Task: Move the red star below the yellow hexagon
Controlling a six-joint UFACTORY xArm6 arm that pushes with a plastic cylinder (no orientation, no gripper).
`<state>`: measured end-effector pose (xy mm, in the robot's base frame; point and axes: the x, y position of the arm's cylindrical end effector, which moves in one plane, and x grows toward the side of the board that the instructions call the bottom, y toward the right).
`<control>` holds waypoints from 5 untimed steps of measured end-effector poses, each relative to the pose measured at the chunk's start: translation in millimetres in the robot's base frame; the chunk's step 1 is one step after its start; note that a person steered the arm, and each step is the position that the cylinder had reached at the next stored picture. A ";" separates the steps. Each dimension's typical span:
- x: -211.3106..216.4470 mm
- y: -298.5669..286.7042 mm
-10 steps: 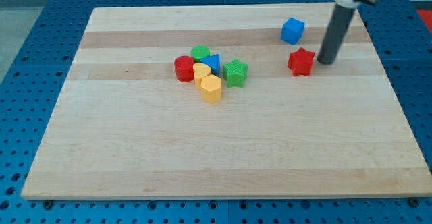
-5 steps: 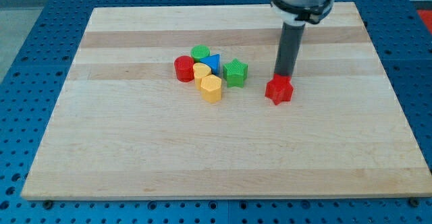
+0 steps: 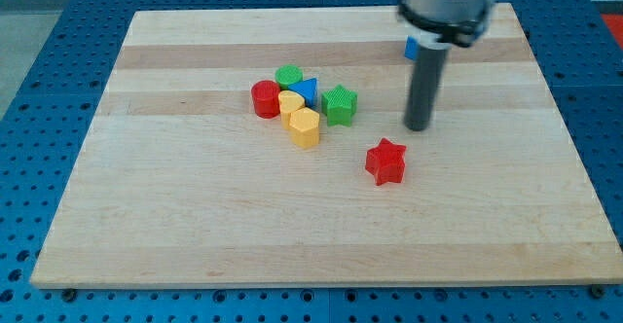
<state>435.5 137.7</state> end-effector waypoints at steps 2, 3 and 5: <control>58.1 -6.0; 57.8 -21.9; 47.3 -88.7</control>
<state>482.8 49.0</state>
